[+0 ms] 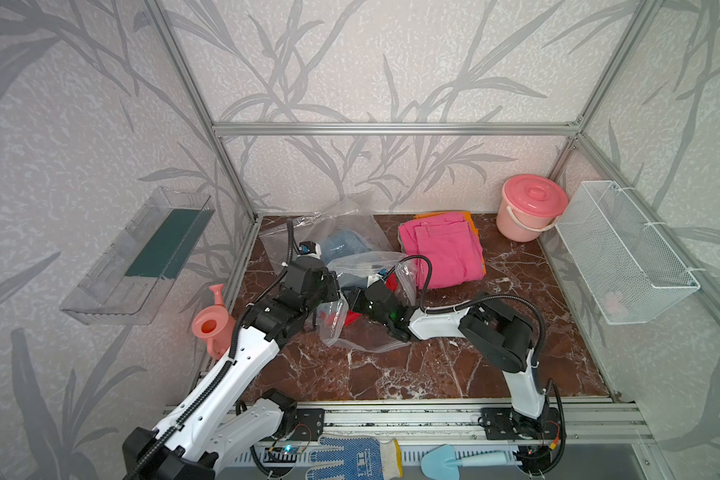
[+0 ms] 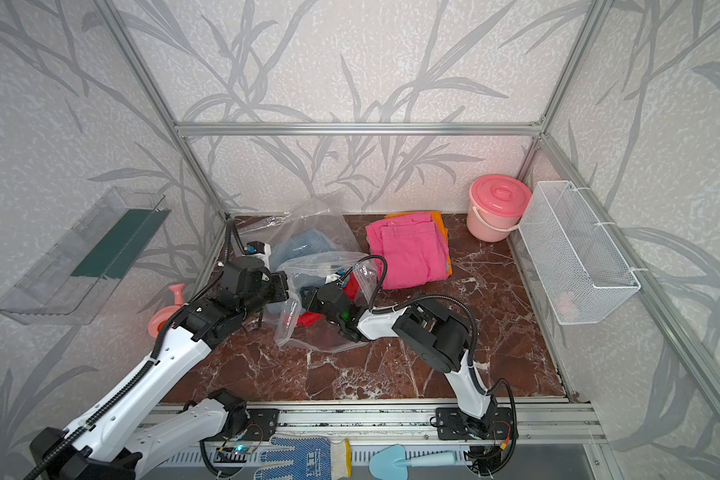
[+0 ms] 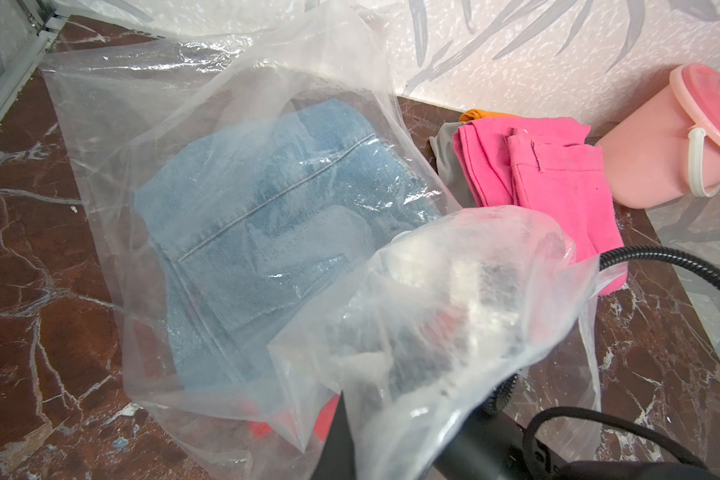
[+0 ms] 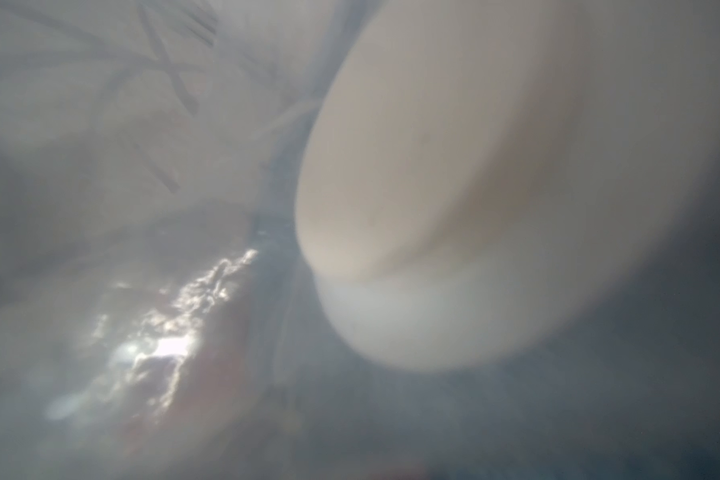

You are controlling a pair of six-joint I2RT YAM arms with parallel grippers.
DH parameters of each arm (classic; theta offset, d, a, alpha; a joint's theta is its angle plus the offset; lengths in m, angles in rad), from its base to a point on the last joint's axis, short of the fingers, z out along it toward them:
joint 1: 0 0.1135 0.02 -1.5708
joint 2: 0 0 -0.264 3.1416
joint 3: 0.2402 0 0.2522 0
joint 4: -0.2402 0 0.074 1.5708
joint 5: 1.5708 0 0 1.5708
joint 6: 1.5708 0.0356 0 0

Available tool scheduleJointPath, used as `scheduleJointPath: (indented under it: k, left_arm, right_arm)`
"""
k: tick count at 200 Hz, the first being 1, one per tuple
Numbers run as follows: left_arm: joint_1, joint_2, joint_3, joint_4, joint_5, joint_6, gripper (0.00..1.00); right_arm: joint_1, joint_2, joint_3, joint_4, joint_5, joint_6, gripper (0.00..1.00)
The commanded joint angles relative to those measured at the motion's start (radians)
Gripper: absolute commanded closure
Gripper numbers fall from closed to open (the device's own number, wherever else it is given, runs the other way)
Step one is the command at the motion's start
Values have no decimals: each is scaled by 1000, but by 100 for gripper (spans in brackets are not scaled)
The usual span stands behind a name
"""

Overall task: Take the trousers out of the vacuum bag
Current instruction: Move the trousers from the vacuum bag.

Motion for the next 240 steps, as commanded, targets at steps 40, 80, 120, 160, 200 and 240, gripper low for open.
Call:
scheduleJointPath:
  k: [40, 80, 120, 160, 200, 240]
  left_arm:
    - [8, -26, 36, -14, -47, 7, 100]
    - [8, -22, 21, -15, -61, 13, 100]
    - [8, -23, -9, 0, -63, 4, 100]
    - [9, -23, -19, 4, -66, 1, 100]
    - [9, -20, -14, 12, -66, 4, 100]
    - [9, -15, -7, 15, -65, 3, 100]
  right_arm:
    - [-38, 107, 102, 59, 10, 55, 45]
    - [-43, 43, 128, 51, 29, -30, 79]
    - [-42, -64, 95, 39, 36, -73, 90]
    - [-41, -155, 28, 108, 44, -70, 92]
    - [-20, -200, -28, 91, 57, -75, 92]
    - [-12, -126, -86, 72, 47, 15, 87]
